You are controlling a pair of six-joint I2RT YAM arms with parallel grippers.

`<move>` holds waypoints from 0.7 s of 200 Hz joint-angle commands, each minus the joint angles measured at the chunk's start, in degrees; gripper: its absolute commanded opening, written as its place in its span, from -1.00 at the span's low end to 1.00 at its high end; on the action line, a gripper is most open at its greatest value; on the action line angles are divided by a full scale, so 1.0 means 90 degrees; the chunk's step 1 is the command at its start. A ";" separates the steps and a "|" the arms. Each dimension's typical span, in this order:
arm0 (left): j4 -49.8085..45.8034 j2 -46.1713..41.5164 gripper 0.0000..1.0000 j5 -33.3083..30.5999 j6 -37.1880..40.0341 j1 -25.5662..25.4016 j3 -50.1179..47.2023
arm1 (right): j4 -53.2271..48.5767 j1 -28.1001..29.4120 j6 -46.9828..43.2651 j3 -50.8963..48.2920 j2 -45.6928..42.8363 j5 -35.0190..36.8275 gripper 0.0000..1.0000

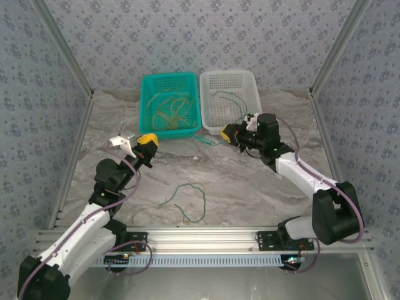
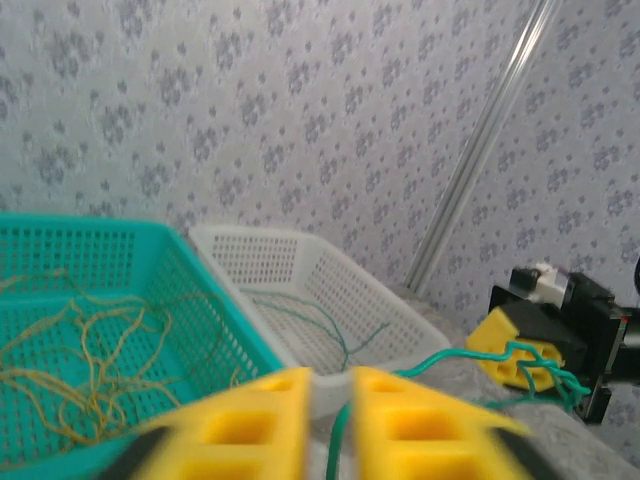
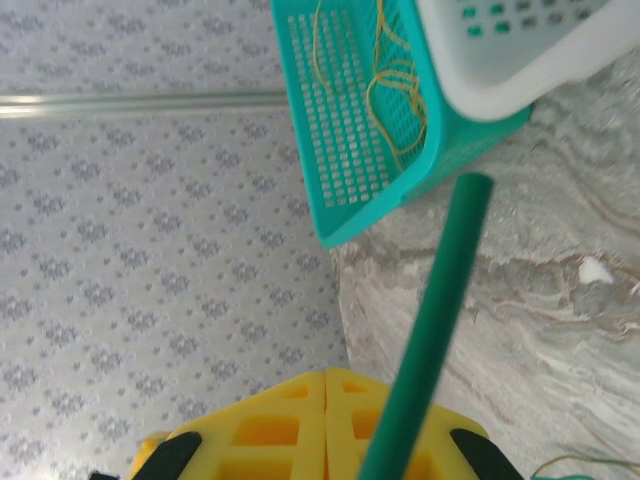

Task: Untangle the cables

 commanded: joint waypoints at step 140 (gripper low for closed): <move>-0.2118 0.2231 0.34 -0.0153 0.3381 -0.3068 0.2442 | -0.1945 0.0972 -0.0991 0.0279 -0.1507 0.3040 -1.00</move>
